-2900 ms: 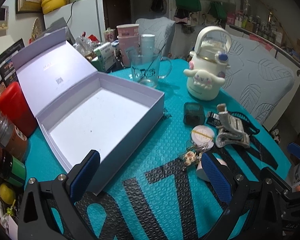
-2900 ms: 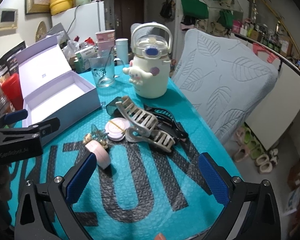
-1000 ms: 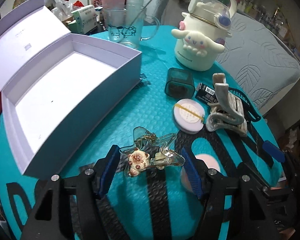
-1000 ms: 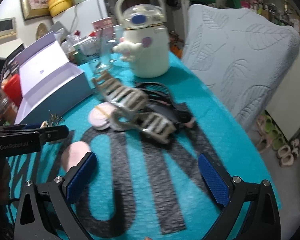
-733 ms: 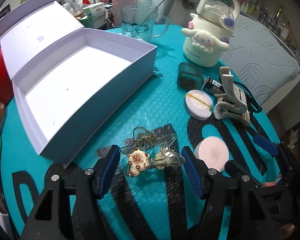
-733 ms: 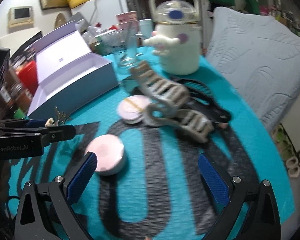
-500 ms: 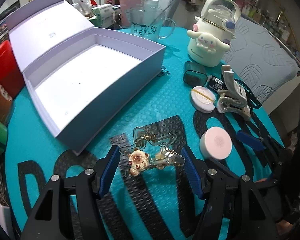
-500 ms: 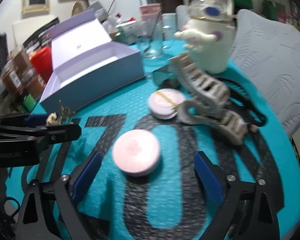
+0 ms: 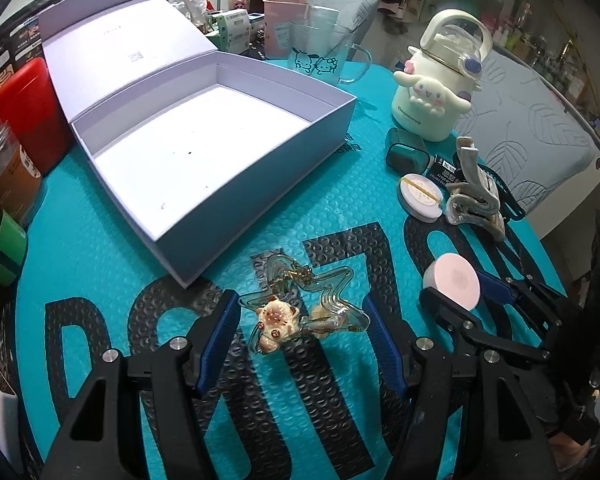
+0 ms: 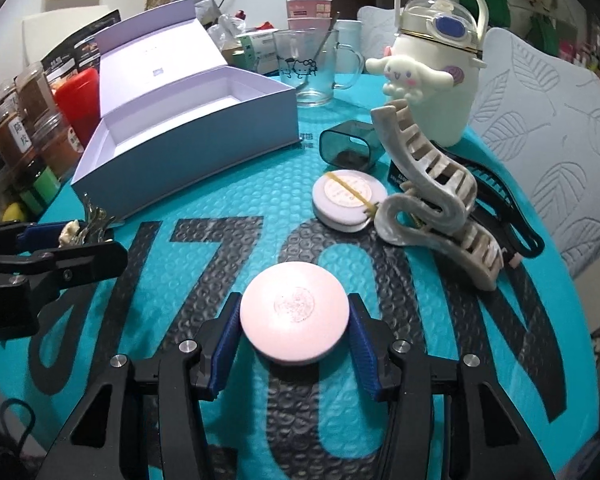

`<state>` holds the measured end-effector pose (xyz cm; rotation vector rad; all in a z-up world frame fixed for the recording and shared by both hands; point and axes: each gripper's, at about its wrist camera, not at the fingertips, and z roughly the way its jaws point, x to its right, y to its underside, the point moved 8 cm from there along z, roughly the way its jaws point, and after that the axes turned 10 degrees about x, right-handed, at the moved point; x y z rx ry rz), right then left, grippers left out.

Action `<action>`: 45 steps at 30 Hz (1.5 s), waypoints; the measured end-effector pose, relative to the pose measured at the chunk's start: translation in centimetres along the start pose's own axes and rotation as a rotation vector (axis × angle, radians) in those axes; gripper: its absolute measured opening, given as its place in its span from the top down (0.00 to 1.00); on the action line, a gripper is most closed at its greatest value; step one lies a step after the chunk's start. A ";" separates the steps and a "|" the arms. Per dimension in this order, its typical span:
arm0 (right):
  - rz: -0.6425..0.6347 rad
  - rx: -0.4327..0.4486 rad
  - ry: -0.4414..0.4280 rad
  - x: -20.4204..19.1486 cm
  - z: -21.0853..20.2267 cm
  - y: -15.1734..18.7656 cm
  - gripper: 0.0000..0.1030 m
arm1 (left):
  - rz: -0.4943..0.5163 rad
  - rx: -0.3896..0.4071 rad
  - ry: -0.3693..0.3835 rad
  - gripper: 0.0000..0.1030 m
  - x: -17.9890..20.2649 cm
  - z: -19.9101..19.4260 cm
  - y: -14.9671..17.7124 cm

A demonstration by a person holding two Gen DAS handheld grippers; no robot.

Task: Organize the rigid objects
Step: 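Close the left tool on the star keychain while the right tool grips the pink compact, then carry the keychain with the left tool and compact with the right tool into the white box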

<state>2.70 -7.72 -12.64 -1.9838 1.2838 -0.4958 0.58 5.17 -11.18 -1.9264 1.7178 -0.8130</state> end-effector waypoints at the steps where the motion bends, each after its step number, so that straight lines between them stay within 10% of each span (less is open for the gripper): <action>1: 0.001 0.002 0.003 -0.1 -0.2 0.1 0.51 | -0.001 0.004 0.001 0.39 -0.1 -0.2 0.1; 45: -0.155 0.176 -0.184 -8.9 -5.1 -7.6 0.51 | -0.030 0.235 -0.125 0.39 -6.5 -7.0 -6.0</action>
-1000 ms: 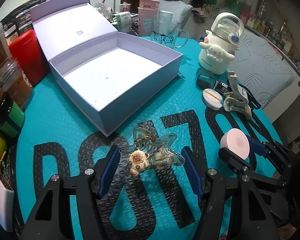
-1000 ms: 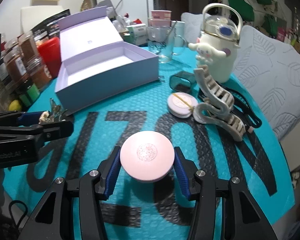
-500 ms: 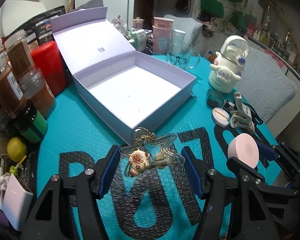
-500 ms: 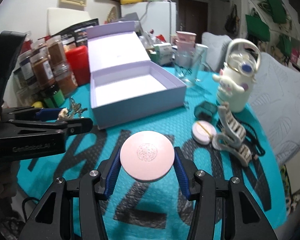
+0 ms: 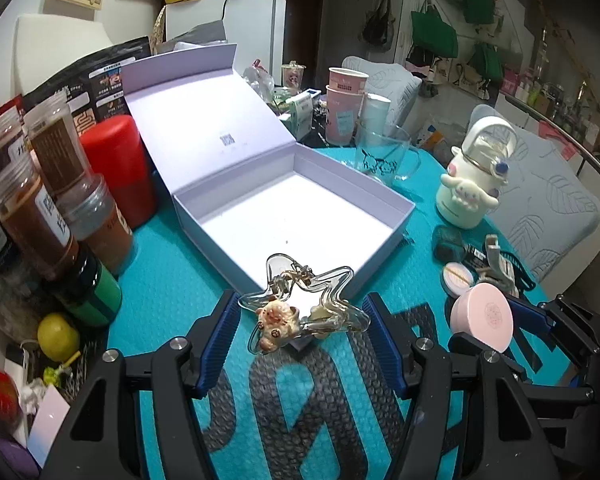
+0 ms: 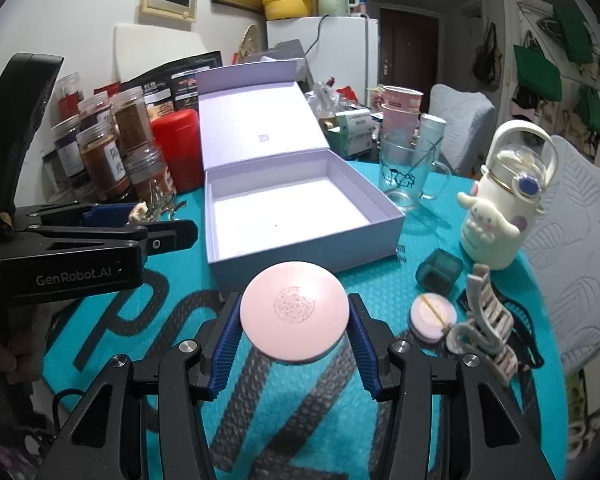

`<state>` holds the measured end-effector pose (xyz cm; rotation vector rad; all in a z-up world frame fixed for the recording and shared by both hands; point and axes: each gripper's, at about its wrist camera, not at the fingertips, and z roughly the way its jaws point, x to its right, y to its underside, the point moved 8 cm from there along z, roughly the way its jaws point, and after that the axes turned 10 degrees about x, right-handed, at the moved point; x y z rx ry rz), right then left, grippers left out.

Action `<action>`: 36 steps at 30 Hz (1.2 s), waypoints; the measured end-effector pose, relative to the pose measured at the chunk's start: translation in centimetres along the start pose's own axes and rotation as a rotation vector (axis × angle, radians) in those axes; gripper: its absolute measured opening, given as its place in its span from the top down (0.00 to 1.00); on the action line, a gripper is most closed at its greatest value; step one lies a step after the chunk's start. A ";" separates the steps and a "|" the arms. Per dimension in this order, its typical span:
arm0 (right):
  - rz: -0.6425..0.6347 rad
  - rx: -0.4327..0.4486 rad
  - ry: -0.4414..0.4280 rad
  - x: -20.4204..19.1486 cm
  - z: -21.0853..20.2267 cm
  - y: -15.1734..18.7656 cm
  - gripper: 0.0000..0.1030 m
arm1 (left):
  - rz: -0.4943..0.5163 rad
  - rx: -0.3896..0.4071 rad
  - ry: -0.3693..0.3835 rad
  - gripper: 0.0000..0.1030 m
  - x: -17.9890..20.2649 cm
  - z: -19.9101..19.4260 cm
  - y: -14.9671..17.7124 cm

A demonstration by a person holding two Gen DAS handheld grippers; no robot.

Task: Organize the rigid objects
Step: 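Carry the keychain with the left tool and compact with the right tool into the white box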

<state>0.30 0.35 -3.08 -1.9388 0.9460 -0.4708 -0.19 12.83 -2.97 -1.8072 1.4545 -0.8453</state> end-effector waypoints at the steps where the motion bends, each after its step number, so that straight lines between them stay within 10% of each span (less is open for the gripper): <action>1: 0.004 0.001 -0.004 0.1 0.2 -0.3 0.51 | 0.001 0.003 0.002 0.39 -0.1 0.2 -0.4; 36: -0.046 0.003 -0.014 1.7 11.6 -7.3 0.51 | -0.006 -0.070 0.000 0.39 -3.5 12.2 -5.9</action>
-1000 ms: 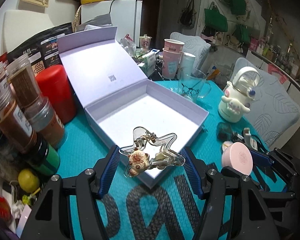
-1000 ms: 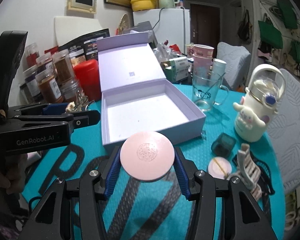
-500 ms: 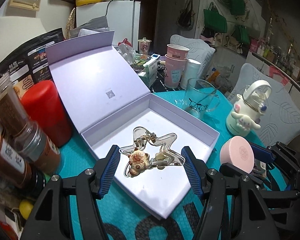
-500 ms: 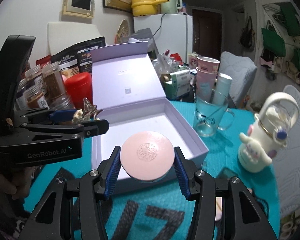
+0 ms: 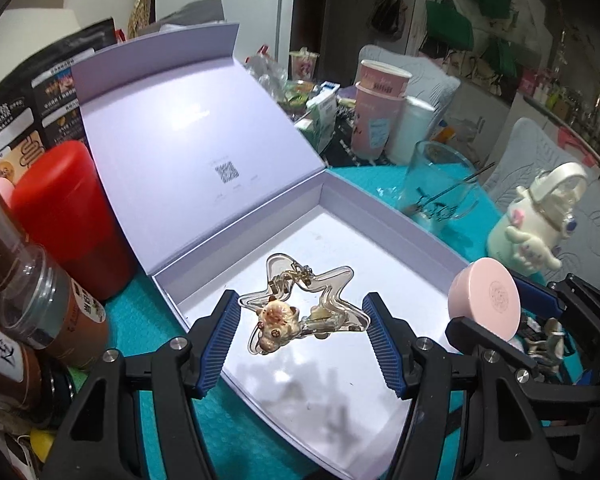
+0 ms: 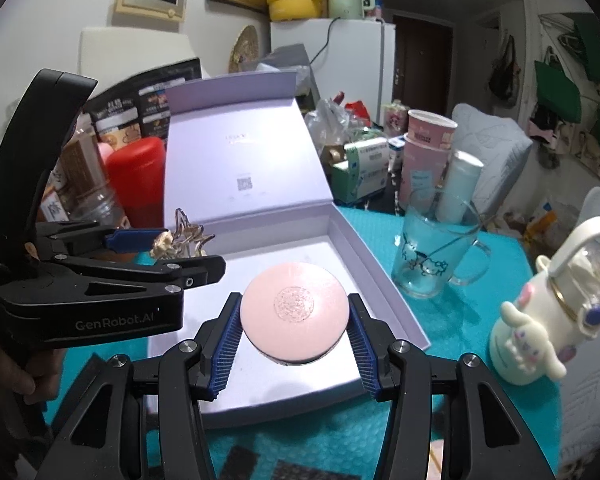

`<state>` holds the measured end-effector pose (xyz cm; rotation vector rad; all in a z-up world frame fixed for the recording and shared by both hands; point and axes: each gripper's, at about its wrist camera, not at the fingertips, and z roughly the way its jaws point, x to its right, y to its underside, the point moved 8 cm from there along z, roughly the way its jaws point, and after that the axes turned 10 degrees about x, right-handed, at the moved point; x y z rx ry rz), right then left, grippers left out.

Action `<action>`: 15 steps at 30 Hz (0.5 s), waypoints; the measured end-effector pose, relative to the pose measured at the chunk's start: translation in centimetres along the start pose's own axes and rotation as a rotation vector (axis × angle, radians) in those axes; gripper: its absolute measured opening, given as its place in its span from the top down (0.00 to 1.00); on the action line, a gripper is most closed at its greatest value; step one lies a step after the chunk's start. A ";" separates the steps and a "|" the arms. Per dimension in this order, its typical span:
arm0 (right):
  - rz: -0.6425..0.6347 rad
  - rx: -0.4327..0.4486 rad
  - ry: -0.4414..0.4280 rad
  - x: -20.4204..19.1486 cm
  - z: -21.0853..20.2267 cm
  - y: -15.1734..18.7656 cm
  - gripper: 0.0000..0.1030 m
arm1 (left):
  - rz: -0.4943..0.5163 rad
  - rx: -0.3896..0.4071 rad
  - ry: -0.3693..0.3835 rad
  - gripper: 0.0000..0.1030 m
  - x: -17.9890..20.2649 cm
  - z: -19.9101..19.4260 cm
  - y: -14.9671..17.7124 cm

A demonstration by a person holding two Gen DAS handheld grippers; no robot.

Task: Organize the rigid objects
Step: 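Carry the keychain with the left tool and compact with the right tool into the white box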

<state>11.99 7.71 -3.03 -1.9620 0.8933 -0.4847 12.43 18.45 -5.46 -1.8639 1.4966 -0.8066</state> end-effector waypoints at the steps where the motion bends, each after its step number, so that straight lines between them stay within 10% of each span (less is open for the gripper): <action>1: 0.001 -0.009 -0.002 0.0 0.5 0.2 0.51 | 0.002 -0.007 -0.004 0.39 -0.1 0.4 0.1; 15: 0.007 -0.103 0.021 1.9 5.3 1.8 0.51 | 0.021 -0.102 -0.075 0.39 -1.4 5.9 0.7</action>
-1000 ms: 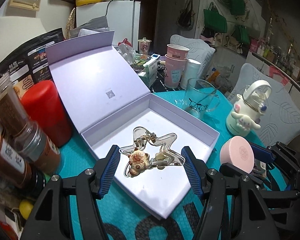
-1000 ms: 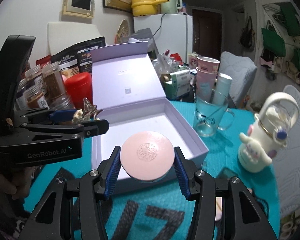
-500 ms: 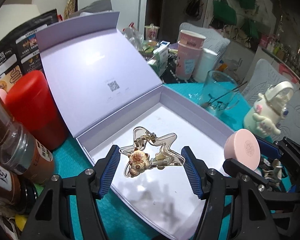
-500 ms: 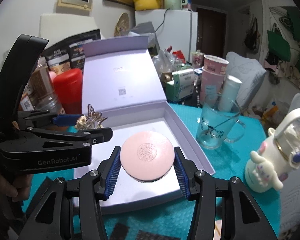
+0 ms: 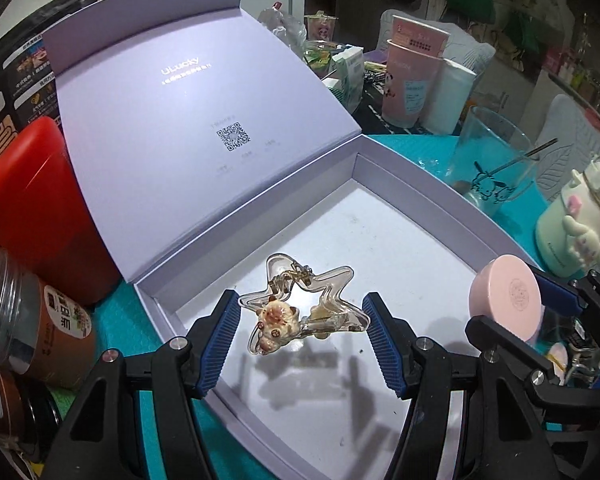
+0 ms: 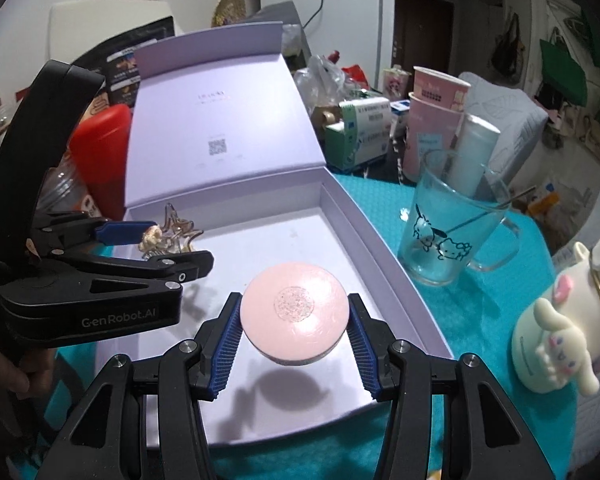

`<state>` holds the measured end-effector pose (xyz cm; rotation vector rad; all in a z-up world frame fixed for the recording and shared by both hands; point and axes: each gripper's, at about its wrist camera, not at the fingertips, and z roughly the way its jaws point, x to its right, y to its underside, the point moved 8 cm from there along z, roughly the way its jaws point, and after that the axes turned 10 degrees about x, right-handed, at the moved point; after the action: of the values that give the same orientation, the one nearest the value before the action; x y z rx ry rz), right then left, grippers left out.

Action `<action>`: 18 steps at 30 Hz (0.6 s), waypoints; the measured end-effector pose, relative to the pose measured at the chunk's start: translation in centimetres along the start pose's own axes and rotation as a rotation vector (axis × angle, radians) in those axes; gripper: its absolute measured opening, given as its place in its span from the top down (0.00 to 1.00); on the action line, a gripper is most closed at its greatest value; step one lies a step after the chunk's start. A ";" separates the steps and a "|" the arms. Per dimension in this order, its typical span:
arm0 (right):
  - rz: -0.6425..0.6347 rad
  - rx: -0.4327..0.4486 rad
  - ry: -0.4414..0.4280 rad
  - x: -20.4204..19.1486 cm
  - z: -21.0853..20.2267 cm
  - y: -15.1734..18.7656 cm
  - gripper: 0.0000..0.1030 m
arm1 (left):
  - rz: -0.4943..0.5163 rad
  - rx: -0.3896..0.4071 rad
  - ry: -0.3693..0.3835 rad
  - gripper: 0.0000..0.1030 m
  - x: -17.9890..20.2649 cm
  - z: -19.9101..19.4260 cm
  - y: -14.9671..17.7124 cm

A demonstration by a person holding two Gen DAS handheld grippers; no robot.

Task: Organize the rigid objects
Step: 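Carry the keychain with the left tool and compact with the right tool into the white box, then open the left tool to drop the keychain while the right tool releases the compact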

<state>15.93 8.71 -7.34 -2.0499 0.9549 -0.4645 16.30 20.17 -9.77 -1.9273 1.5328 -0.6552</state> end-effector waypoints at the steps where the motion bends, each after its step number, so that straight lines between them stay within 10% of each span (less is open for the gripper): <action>1: 0.000 -0.002 0.002 0.1 0.3 0.0 0.51 | 0.005 -0.004 -0.011 0.39 -0.1 0.3 -0.1; 18: -0.013 -0.092 0.005 0.1 4.1 0.9 0.51 | 0.052 -0.098 -0.147 0.39 -1.4 3.8 0.5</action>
<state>18.04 10.38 -10.58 -2.1396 0.9827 -0.4407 18.33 22.00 -12.86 -1.9534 1.5423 -0.4132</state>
